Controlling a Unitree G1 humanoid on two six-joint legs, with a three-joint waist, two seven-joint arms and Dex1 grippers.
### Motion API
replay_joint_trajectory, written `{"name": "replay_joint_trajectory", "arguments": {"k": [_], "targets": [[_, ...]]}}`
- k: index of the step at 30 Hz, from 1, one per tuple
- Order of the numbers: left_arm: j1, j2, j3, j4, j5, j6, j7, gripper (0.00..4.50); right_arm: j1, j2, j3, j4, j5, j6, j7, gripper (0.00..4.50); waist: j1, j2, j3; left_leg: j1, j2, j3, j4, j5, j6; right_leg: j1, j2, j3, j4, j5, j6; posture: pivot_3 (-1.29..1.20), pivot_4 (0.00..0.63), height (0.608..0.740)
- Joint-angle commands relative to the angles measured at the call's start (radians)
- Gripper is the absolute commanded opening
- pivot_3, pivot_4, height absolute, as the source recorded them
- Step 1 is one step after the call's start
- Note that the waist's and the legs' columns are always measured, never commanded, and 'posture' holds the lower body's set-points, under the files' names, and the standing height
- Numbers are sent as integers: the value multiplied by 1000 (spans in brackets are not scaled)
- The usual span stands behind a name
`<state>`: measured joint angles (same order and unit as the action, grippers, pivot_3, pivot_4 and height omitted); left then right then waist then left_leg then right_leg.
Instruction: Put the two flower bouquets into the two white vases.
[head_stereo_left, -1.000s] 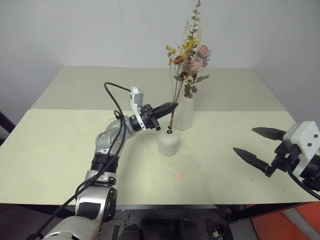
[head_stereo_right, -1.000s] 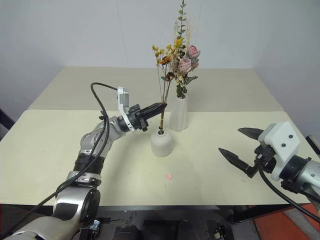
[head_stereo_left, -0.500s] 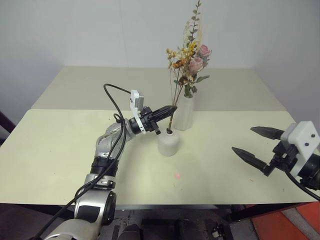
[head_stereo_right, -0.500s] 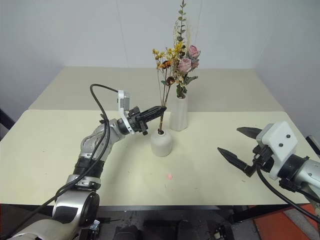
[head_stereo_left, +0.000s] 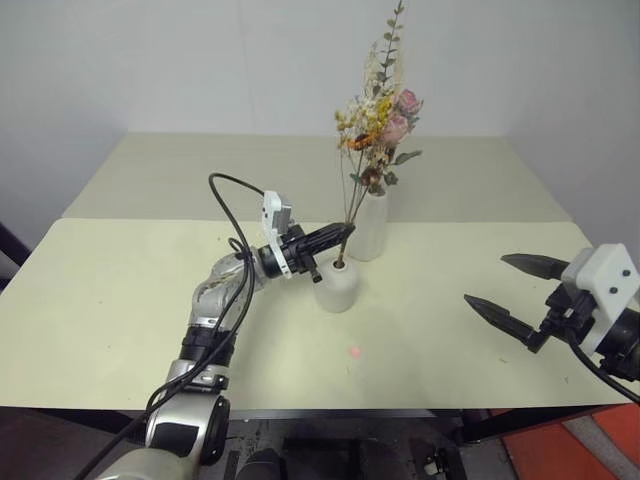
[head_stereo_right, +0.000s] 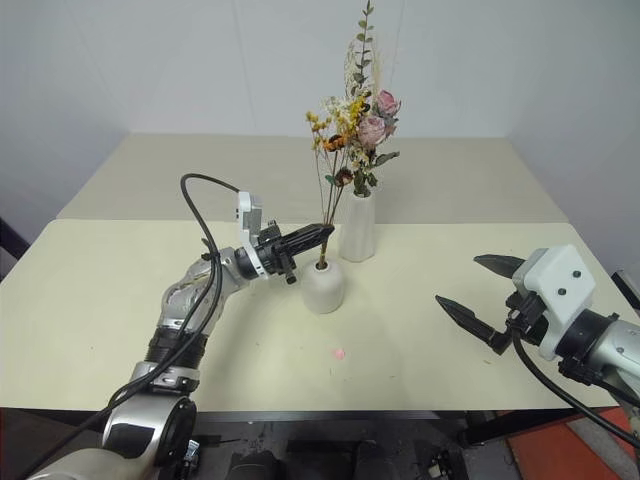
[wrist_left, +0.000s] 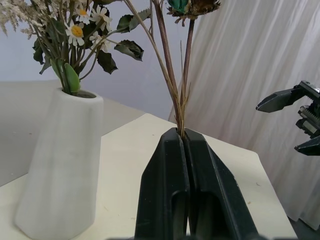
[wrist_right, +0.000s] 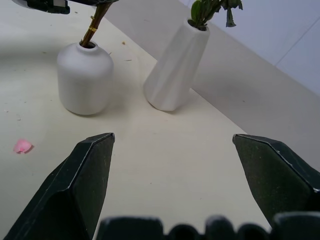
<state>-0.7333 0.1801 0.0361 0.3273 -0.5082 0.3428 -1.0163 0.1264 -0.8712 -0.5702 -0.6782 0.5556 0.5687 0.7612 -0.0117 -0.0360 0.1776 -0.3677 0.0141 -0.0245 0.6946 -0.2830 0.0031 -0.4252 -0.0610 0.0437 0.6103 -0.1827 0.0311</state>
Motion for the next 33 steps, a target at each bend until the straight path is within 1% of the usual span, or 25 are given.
{"name": "replay_joint_trajectory", "arguments": {"k": [1,5,8,11,17,20,22,24,25,28,31,33], "targets": [[-6,2,-7,-24,12,-44,-9,19,-9,5,-16,-3,-5,-33,-3,4500,0,0,0,0,0,0,0,0,0,0,0,0,0,0,0,0,150,740],[-1,-2,-13,-20,18,-79,-19,19,-11,4,-14,1,-7,-37,-1,4500,0,0,0,0,0,0,0,0,0,0,0,0,0,0,0,0,150,740],[12,-7,-6,-34,7,-97,-25,640,-11,3,-15,4,-6,-40,0,4500,0,0,0,0,0,0,0,0,0,0,0,0,0,0,0,0,150,740],[32,7,-3,-67,-26,-83,-67,1571,-10,2,-16,9,-6,-45,1,4500,-1,0,0,0,0,0,0,0,0,0,0,0,0,0,0,0,150,740],[84,45,5,-110,-28,-66,-56,3493,-13,-1,-18,21,-7,-50,7,4500,0,0,0,0,0,0,0,0,0,0,0,0,0,0,0,0,150,740],[113,77,15,-145,-41,-34,-48,3493,-17,-2,-11,31,-9,-54,8,4500,-1,0,0,0,0,0,0,0,0,0,0,0,0,0,1,0,150,740],[138,97,41,-181,-48,-19,-16,3493,-21,-4,-6,34,-8,-54,6,4500,-2,0,0,0,0,0,0,0,0,0,0,0,0,0,0,0,150,740],[171,139,83,-230,-77,18,5,3493,-22,-9,-10,36,-6,-53,9,4500,-2,0,0,1,1,0,0,0,0,0,0,0,0,0,0,0,150,740],[201,176,126,-270,-108,50,18,3493,-18,-13,-22,39,-3,-49,15,4500,-4,0,0,1,1,0,0,0,0,-1,0,0,0,0,0,0,150,740],[266,255,201,-353,-161,104,43,3493,-6,-20,-54,55,0,-48,36,4500,-7,0,0,1,2,0,-1,0,1,-1,1,0,0,0,0,0,150,740],[371,413,270,-418,-149,117,-2,3493,10,-40,-96,94,-4,-48,73,4500,-4,1,0,2,2,0,-1,0,1,-1,0,0,0,-1,1,0,150,740],[404,473,294,-441,-163,128,-17,3493,14,-54,-112,122,-6,-51,95,4500,-1,1,0,3,2,1,-1,0,1,-1,0,0,0,-2,2,0,150,740]]}}
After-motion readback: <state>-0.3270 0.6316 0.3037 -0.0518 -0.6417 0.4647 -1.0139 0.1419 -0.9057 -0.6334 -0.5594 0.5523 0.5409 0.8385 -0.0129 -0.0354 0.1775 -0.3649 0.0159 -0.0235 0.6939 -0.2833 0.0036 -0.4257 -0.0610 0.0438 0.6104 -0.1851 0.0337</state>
